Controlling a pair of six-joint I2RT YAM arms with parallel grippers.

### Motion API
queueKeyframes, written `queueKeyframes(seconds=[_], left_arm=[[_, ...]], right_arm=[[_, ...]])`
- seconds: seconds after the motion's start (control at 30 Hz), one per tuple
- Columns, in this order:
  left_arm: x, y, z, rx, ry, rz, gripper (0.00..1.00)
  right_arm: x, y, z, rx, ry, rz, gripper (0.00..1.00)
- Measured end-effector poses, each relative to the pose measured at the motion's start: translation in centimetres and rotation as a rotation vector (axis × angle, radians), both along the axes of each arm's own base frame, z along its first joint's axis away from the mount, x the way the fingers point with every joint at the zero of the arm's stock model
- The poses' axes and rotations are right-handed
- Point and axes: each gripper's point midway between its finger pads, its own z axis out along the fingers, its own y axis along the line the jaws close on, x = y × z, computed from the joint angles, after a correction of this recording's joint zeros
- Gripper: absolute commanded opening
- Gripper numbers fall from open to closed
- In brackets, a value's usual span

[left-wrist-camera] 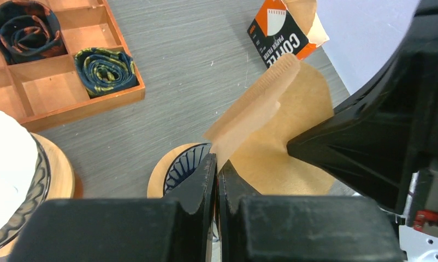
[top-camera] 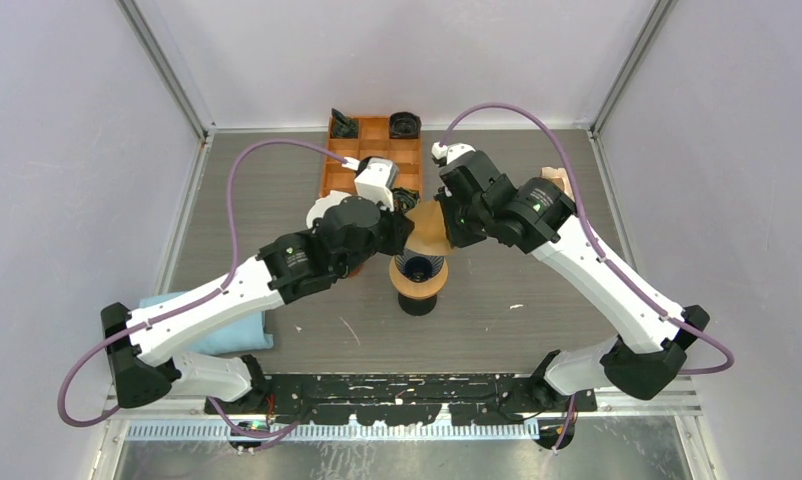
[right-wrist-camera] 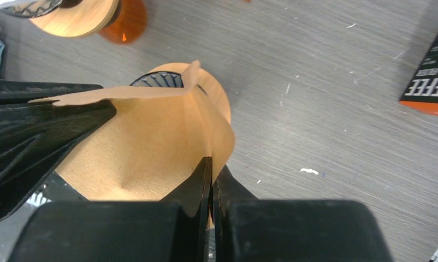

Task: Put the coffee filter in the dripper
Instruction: Place the coffee filter in the coffee dripper.

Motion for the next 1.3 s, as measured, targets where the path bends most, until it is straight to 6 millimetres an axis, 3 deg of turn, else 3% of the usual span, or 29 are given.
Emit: queueKeyframes(seconds=[0.2, 0.53, 1.03, 1.3], left_arm=[[-0.9, 1.1, -0.1, 0.063, 0.054, -0.006, 0.07], [-2.3, 2.9, -2.5, 0.149, 0.161, 0.010, 0.07], [-2.0, 1.8, -5.4, 0.225, 0.221, 0.006, 0.09], [-1.9, 1.8, -6.2, 0.246, 0.237, 0.007, 0.13]], right_arm=[[-1.1, 1.3, -0.7, 0.045, 0.059, 0.060, 0.07], [-2.2, 2.1, -1.7, 0.075, 0.120, 0.099, 0.08], [-2.8, 1.6, -5.3, 0.021, 0.186, 0.093, 0.12], [-2.5, 1.7, -5.6, 0.021, 0.175, 0.089, 0.19]])
